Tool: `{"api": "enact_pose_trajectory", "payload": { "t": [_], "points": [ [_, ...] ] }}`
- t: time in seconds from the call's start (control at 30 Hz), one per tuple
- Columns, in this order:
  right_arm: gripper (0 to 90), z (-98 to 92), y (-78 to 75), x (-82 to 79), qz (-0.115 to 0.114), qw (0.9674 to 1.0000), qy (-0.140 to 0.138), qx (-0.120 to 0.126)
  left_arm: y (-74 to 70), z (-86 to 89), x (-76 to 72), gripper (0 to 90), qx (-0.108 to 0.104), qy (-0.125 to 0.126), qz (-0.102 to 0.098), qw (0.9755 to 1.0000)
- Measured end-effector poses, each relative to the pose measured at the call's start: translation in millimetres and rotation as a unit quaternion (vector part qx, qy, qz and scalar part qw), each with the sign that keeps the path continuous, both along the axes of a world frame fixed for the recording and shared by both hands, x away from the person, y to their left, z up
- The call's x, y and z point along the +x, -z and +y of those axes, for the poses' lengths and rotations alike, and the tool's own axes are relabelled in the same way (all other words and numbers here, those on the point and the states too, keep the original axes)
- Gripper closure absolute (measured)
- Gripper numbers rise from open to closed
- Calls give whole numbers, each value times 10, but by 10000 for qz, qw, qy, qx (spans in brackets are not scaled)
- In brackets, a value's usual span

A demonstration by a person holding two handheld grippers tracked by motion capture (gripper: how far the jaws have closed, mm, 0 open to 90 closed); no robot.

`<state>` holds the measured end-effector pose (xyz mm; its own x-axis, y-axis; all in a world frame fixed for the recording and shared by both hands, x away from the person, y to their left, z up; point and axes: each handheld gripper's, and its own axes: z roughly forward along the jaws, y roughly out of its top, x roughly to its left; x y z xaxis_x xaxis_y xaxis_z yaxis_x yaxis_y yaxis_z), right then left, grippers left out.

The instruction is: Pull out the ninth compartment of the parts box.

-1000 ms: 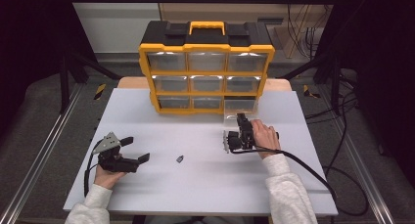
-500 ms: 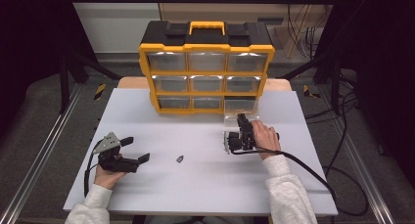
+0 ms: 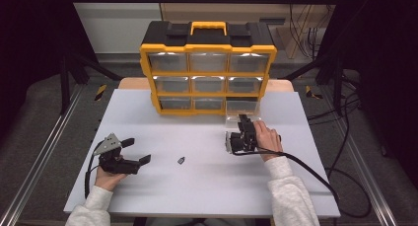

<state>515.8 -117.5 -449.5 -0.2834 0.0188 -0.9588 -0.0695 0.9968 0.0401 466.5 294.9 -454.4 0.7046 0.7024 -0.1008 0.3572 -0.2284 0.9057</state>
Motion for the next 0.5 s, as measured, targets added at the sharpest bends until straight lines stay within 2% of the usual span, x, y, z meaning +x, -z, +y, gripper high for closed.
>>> {"api": "enact_pose_trajectory", "payload": {
  "t": [0.2,0.3,0.43,0.5],
  "points": [
    [428,7,-44,-32,122,9994,-44,329,-1,0,0,6,1,0,-5,10000],
    [371,7,-81,-45,194,9981,-44,584,-2,1,-1,6,-4,-1,-7,10000],
    [300,10,-139,-64,320,9943,4,1016,-2,1,-1,6,-2,-2,-9,10000],
    [263,13,-168,-71,383,9914,-3,1249,-3,4,-1,6,-8,-4,-7,10000]
  ]
}}
